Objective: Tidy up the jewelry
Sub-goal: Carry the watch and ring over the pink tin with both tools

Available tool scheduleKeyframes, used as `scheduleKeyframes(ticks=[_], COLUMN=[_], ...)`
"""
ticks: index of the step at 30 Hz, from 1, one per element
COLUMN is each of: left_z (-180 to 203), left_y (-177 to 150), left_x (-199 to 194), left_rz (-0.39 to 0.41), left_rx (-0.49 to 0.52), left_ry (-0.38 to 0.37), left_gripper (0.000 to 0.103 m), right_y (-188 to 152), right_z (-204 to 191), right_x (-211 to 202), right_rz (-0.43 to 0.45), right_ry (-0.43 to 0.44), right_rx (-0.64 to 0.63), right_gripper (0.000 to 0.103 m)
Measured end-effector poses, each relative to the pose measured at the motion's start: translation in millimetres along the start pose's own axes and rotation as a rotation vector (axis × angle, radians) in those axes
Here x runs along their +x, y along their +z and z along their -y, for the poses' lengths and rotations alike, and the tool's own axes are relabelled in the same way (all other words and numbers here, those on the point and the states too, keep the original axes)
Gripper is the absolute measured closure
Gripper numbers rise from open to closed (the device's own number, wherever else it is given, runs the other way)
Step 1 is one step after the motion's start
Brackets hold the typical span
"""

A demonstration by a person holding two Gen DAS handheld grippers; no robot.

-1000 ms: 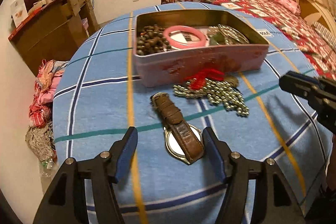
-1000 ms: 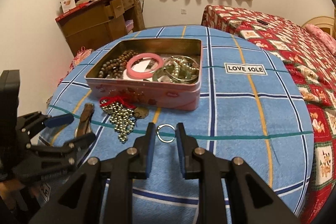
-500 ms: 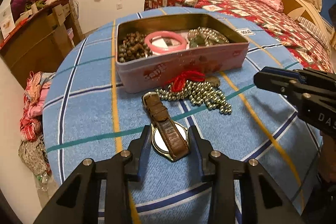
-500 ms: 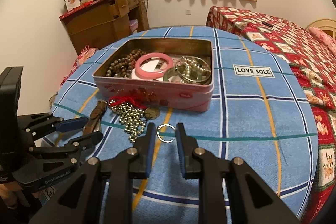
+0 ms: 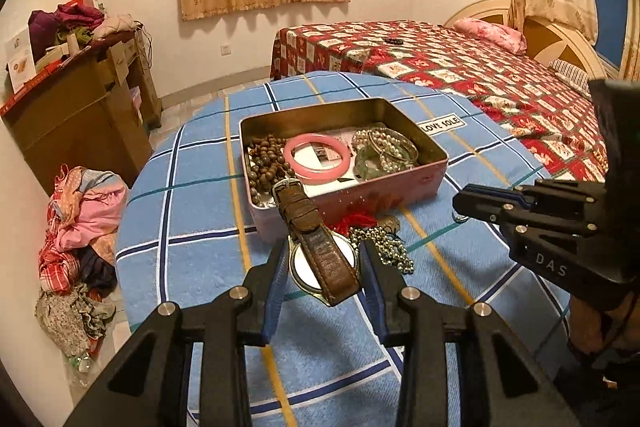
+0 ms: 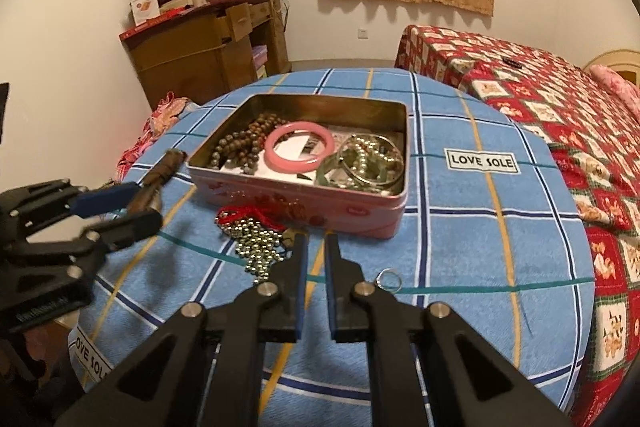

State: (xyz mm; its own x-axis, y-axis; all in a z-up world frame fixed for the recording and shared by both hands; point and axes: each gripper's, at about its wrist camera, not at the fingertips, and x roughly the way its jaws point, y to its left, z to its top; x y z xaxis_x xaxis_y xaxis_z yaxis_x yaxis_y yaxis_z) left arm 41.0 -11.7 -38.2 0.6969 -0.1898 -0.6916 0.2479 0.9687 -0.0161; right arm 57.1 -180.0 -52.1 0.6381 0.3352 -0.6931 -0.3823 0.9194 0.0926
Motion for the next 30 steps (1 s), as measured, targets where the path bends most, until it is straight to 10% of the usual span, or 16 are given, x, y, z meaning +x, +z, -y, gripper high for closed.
scheduleKeyframes(ticks=[6, 11, 25, 27, 30], left_z=[-1.2, 0.9, 2.0, 0.9, -1.5], left_y=[-6.1, -12.7, -10.6, -9.7, -8.7], left_x=[7.0, 18.5, 25.8, 26.2, 24.7], left_rz=[-0.014, -0.04, -0.039, -0.039, -0.033], left_rx=[-0.002, -0.003, 0.003, -0.001, -0.007], left_ry=[-0.002, -0.014, -0.031, -0.035, -0.036], left_gripper=[0.067, 0.067, 0.067, 0.067, 0.067], right_y=[-5.5, -12.6, -12.2, -12.1, -14.4], right_z=[12.8, 12.4, 35.2, 35.1, 34.8], right_x=[9.0, 11.8, 42.0, 41.9, 40.5], right_rz=[-0.043, -0.058, -0.173, -0.172, -0.171], right_ry=[0.002, -0.011, -0.105, -0.104, -0.104], right_rx=[0.032, 0.019, 0.029, 0.023, 0.02], right_gripper=[0.081, 0.048, 0.05, 0.079, 0.079])
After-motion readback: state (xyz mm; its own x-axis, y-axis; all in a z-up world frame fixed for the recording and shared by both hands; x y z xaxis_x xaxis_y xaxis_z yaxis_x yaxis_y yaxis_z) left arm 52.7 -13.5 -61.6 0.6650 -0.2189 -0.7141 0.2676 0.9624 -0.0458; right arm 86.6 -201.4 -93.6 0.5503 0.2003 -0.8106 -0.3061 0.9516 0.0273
